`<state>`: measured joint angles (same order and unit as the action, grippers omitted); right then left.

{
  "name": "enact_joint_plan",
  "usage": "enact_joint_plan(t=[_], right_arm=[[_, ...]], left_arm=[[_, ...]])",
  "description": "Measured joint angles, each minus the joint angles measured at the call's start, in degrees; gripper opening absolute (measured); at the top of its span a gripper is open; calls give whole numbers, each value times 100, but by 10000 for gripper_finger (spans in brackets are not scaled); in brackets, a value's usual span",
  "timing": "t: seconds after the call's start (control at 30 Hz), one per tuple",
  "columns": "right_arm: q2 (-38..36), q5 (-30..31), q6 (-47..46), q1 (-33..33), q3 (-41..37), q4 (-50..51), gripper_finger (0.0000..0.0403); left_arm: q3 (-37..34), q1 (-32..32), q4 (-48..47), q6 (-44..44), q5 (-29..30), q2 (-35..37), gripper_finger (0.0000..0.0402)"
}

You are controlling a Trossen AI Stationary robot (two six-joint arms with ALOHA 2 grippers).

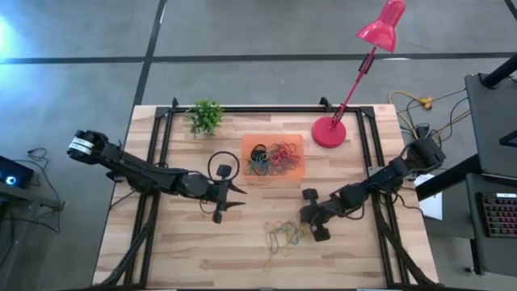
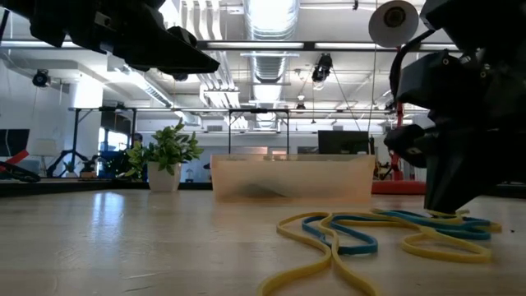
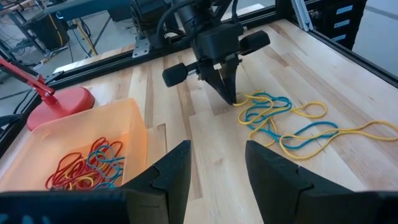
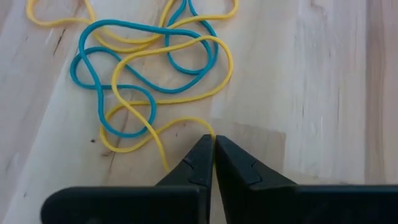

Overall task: Pick and place rubber bands into bin
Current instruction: Put the top yellow rubber band into the bin

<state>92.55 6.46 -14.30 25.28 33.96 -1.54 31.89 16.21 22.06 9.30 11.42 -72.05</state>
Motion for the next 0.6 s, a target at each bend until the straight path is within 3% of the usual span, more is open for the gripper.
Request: enact_joint_plan(t=[0.6], right_arm=[[-290, 921, 1672, 0, 1197, 330, 8]], left_arm=[[-1, 0, -7, -2, 0, 4, 137]])
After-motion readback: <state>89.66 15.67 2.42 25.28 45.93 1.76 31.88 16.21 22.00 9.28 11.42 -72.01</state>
